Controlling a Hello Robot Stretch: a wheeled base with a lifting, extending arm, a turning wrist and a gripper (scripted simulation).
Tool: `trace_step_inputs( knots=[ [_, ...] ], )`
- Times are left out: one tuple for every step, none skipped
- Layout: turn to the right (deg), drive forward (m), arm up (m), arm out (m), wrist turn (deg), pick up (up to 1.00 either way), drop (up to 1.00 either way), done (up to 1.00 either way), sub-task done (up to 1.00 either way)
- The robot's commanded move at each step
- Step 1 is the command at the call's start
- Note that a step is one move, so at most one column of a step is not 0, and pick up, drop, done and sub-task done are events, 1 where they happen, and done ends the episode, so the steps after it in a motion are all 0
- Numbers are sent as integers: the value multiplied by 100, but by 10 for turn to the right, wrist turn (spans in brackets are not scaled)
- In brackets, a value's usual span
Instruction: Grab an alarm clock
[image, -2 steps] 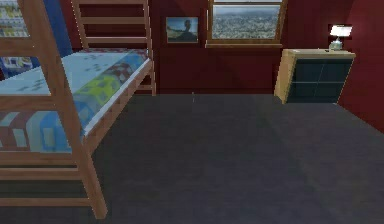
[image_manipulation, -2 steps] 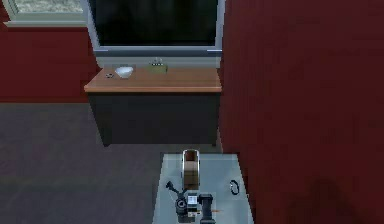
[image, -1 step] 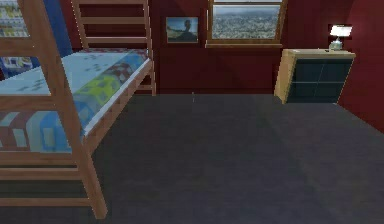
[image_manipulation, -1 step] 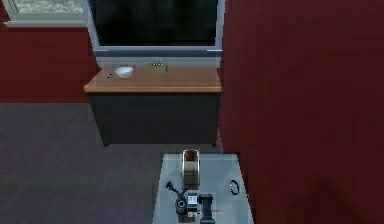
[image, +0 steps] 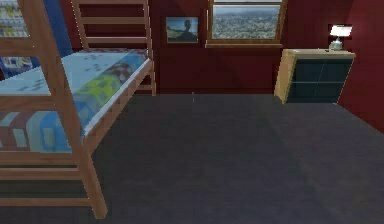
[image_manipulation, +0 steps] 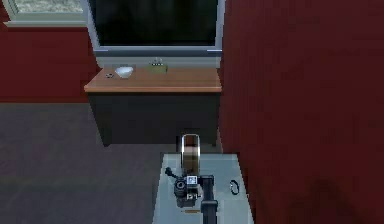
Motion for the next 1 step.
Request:
trace_step_inputs(
  knots=[
    [0,0,0,0,0,0,0,100,0]
  ],
)
